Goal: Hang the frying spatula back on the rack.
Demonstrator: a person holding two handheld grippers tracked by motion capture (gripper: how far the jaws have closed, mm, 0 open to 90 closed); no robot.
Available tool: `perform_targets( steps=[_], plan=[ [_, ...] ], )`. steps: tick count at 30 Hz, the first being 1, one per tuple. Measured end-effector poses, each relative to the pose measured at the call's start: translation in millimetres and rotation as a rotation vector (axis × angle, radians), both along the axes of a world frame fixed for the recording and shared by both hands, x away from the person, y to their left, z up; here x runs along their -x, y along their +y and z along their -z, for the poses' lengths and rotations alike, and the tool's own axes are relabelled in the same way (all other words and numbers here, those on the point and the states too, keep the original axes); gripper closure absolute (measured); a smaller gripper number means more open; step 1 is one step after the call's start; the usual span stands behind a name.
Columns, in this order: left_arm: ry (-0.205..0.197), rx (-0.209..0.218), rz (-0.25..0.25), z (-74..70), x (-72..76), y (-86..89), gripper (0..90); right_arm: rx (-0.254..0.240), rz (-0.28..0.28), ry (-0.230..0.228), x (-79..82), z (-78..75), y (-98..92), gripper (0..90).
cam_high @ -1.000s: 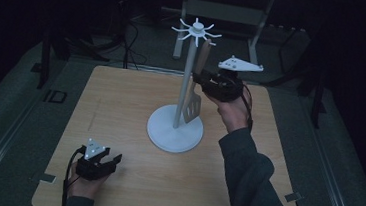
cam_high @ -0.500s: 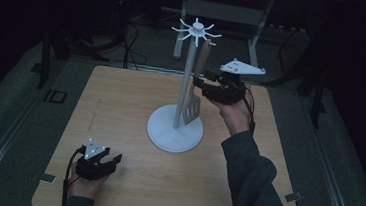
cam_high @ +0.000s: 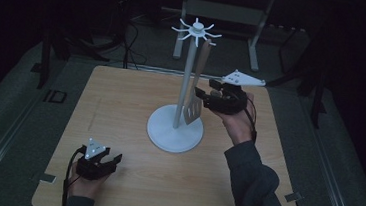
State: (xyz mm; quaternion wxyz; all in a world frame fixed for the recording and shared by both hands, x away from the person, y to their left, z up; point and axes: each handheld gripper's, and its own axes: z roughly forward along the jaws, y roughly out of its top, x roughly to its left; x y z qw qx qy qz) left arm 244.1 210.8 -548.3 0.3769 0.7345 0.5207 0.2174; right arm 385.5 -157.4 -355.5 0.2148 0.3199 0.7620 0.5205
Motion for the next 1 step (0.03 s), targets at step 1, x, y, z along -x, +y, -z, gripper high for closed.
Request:
perform_targets(
  steps=[1],
  plan=[
    [0.0,0.0,0.0,0.0,0.0,0.0,46.6,0.0,0.0,0.0,0.0,0.0,0.0,38.8]
  ],
)
